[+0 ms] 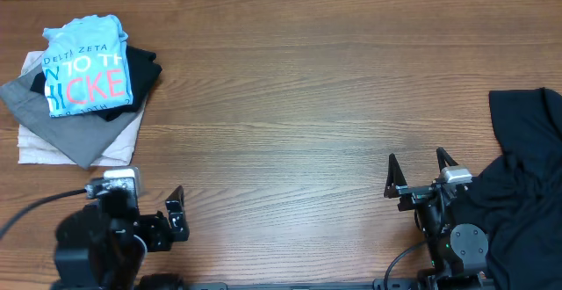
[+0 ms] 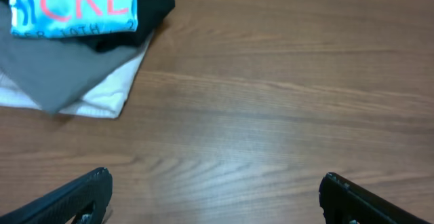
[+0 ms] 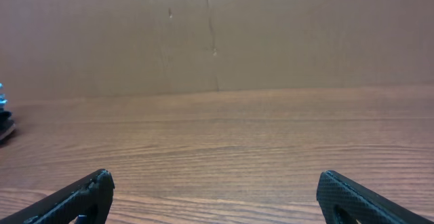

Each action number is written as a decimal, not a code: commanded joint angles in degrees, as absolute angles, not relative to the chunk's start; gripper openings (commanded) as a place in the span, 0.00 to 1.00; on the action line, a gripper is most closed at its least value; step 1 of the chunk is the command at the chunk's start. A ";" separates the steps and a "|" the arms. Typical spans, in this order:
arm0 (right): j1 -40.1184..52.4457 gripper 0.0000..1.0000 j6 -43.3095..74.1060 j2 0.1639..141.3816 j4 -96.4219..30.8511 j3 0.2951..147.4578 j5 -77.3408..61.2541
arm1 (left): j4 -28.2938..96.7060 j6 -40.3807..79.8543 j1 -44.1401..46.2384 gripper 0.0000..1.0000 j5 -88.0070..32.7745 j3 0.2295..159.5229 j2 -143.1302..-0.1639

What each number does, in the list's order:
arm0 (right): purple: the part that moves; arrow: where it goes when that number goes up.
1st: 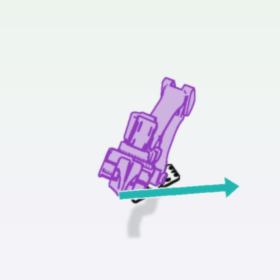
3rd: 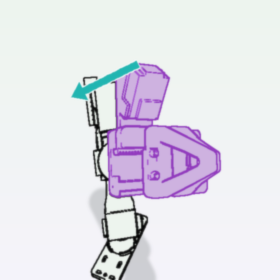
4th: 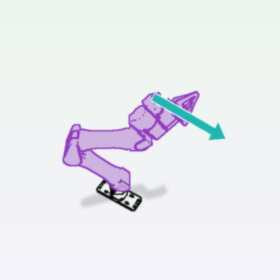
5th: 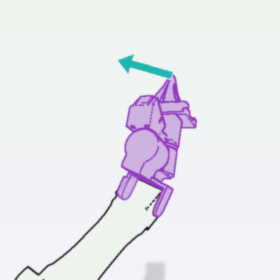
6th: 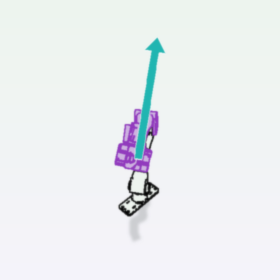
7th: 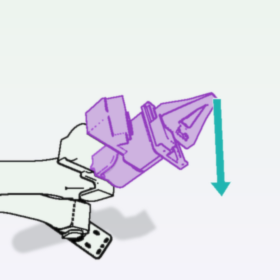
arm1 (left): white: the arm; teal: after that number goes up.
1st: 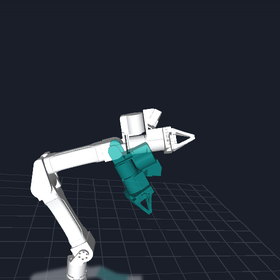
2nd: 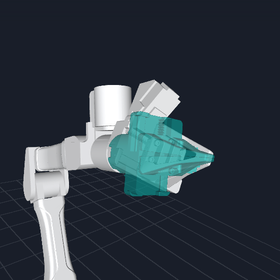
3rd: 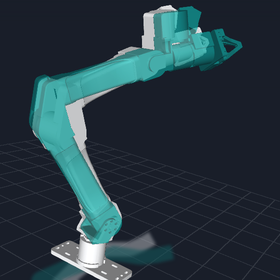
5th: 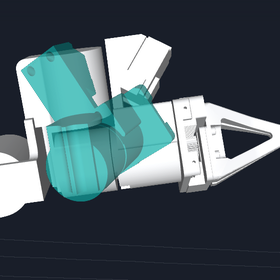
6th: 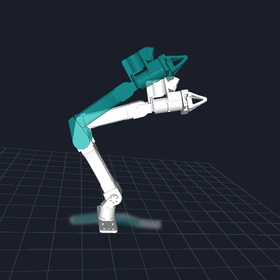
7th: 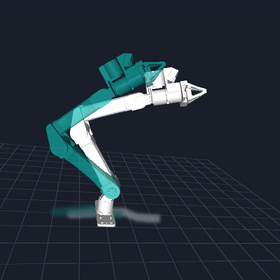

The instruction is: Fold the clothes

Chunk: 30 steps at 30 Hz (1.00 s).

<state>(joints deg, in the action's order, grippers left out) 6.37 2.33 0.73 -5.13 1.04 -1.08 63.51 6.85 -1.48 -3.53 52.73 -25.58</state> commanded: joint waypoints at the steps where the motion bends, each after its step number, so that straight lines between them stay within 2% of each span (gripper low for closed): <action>1: 6.13 1.00 1.89 0.38 -4.80 0.47 -1.15 | 59.66 5.30 -1.02 1.00 -2.94 43.11 -17.89; 9: 6.13 1.00 1.87 0.38 -4.80 0.47 -1.15 | 45.80 4.47 -1.02 1.00 -2.55 22.63 -0.08; 21: 6.13 1.00 1.89 0.38 -4.80 0.47 -1.15 | 2.11 -0.93 -0.56 1.00 -2.42 0.69 -0.21; 30: 6.13 1.00 1.89 0.38 -4.80 0.47 -1.15 | 4.27 -0.91 -0.36 1.00 -1.89 0.27 -0.25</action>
